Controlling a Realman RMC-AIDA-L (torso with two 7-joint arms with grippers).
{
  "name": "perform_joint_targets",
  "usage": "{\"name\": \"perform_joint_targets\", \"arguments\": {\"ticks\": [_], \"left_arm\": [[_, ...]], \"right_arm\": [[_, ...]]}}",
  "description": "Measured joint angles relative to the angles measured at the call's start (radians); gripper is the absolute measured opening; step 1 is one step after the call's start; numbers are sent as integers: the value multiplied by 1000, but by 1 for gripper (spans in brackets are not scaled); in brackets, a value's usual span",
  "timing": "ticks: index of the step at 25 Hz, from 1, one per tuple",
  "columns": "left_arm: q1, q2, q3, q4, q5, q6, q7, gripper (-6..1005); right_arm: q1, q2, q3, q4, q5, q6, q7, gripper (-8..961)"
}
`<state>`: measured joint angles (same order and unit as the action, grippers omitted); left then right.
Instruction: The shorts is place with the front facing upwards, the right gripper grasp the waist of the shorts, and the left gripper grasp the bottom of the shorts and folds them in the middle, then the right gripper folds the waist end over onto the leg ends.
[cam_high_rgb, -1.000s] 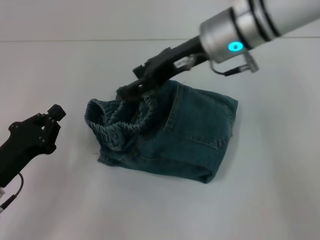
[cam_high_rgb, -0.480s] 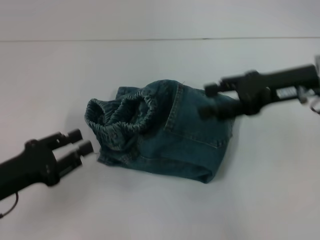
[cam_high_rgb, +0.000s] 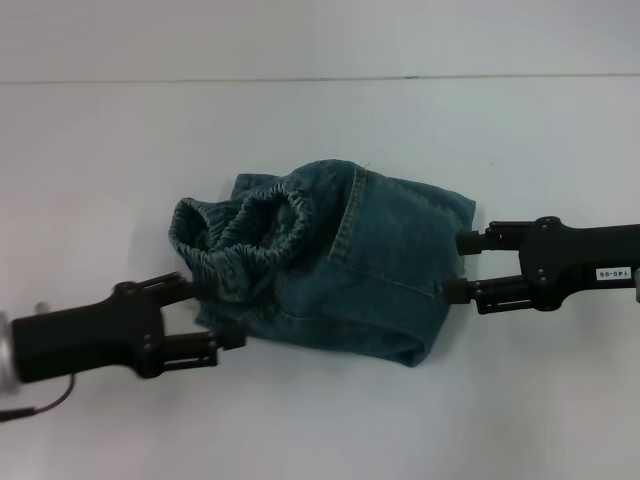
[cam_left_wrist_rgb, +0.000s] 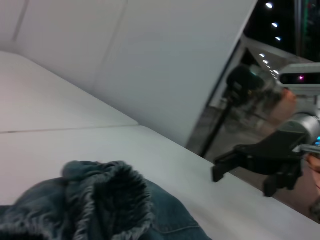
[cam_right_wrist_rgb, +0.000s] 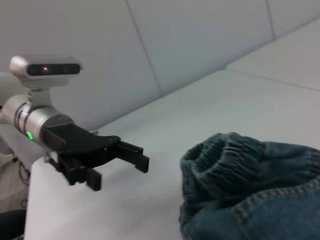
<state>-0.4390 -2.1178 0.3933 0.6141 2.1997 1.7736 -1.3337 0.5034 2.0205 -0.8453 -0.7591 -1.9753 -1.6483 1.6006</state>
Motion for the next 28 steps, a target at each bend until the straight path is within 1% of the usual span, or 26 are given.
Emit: {"name": "perform_joint_targets", "arguments": {"ticks": [2, 4, 6, 8, 11, 15, 20, 24, 28], "left_arm": [[-30, -1, 33, -11, 0, -26, -17, 821], [-61, -2, 87, -24, 0, -67, -43, 876], [-78, -3, 138, -28, 1, -100, -67, 876], [-83, -3, 169, -29, 2, -124, -82, 877], [-73, -1, 160, -24, 2, -130, -85, 877], [-48, 4, 131, -6, 1, -125, -85, 877], [-10, 12, 79, 23, 3, -117, -85, 877], [12, 15, 46, 38, 3, -98, -85, 877], [24, 15, 31, 51, 2, -86, -85, 877]], "right_arm": [[5, -3, 0, 27, 0, 19, -11, 868], [8, -5, -2, 41, 0, 24, -17, 868], [7, -6, -5, 40, -3, 16, -19, 868], [4, -7, -5, 35, -8, 5, -19, 868], [-4, -12, 1, 32, -12, -16, -20, 868], [-9, -13, 4, 32, -12, -44, -37, 869], [-13, -14, 10, 32, -9, -50, -44, 869], [-14, -12, 15, 32, -6, -54, -58, 869], [-12, -9, 17, 32, -6, -54, -67, 869]]}}
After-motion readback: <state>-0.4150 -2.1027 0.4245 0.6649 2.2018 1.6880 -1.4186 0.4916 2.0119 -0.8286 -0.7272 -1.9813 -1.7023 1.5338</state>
